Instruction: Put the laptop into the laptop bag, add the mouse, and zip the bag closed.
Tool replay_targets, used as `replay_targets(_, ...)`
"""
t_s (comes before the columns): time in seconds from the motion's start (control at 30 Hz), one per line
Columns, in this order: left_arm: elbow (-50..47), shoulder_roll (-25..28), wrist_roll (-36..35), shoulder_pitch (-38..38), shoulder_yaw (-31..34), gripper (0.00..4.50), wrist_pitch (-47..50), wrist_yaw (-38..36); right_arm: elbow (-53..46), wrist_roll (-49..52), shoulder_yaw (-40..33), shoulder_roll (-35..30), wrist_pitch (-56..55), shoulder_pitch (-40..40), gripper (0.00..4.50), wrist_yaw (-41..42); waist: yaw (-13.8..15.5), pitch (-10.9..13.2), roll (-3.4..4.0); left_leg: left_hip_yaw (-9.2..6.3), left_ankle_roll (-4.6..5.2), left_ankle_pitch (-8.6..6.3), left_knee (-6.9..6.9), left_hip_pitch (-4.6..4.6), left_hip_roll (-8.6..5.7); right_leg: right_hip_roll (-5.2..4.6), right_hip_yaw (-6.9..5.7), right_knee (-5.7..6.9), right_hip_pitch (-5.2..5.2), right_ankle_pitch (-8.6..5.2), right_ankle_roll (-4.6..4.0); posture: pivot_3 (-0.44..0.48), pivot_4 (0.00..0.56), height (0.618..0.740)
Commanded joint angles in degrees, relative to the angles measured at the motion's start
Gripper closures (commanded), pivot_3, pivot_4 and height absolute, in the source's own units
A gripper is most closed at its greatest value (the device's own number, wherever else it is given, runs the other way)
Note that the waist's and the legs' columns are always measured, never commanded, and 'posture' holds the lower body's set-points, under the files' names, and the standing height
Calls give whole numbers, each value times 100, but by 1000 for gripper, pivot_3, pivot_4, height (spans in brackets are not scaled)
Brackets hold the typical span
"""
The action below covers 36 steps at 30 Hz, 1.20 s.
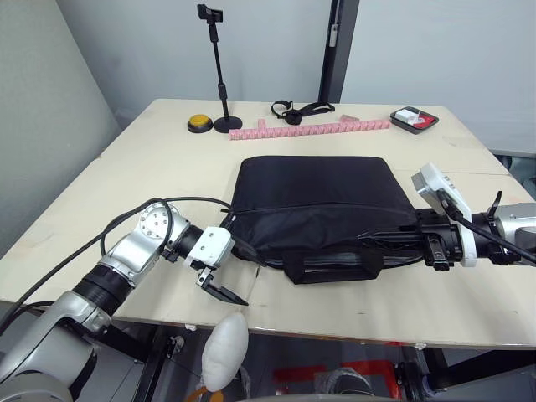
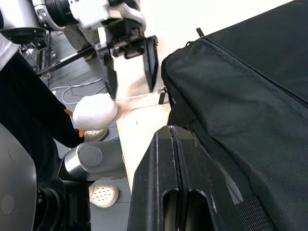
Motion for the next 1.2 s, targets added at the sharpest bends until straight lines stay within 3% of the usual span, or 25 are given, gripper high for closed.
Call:
replay_targets(0.03, -591, 316, -431, 92, -148, 848, 320, -215, -78, 123, -200, -28, -29, 23, 4500, -19, -4, 0, 0, 0, 0, 0, 0, 0, 0, 0, 0, 0, 0, 0, 0, 0, 150, 739)
replay_targets(0.17, -691, 891, -518, 53, -589, 848, 44, -215, -79, 148, -244, -65, -27, 52, 4500, -9, -20, 1, 1, 1, -2, -1, -2, 3, 2, 2, 1, 2, -2, -1, 2, 0, 150, 739)
replay_targets(0.33, -673, 1145, -519, -28, -1036, 848, -422, -215, -116, 248, -307, -94, 10, 45, 4500, -16, -3, 1, 2, 4, -2, -1, -1, 6, 0, 0, 4, 2, 1, -2, 4, 0, 150, 739)
replay_targets(0.47, -733, 1138, -452, -72, -1266, 848, -610, -215, -222, 488, -414, -145, 63, 55, 4500, -7, 3, 0, 1, 3, -2, -1, -1, 5, 0, 0, 2, 4, 0, -2, 3, 0, 150, 739)
replay_targets(0.7, -337, 680, -69, -208, -1424, 848, -737, -215, -588, 1363, -638, -336, 112, -26, 4500, -41, 1, 0, 2, 4, -2, 0, 1, 8, 1, 0, 4, 7, 2, -2, 3, 0, 150, 739)
replay_targets(0.9, 30, 502, 200, -400, -1576, 848, -885, -215, -583, 1469, -595, -474, 57, -72, 4500, -247, 1, 0, 1, 4, -2, 0, 7, 10, 1, 0, 7, 13, 3, -2, 3, 0, 150, 739)
replay_targets(0.93, 71, 522, 194, -430, -1604, 1375, -917, -215, -578, 1478, -591, -494, 50, -78, 4500, -260, 2, 0, 1, 4, -2, 0, 7, 10, 1, 0, 6, 13, 3, -2, 3, 0, 150, 739)
replay_targets(1.2, 282, 691, 253, -747, -1915, 4206, -1193, -215, -503, 1462, -563, -545, 3, -156, 4500, -285, 16, -1, 1, 3, -2, 0, 9, 10, 1, 0, 6, 15, 3, -2, 3, 0, 150, 739)
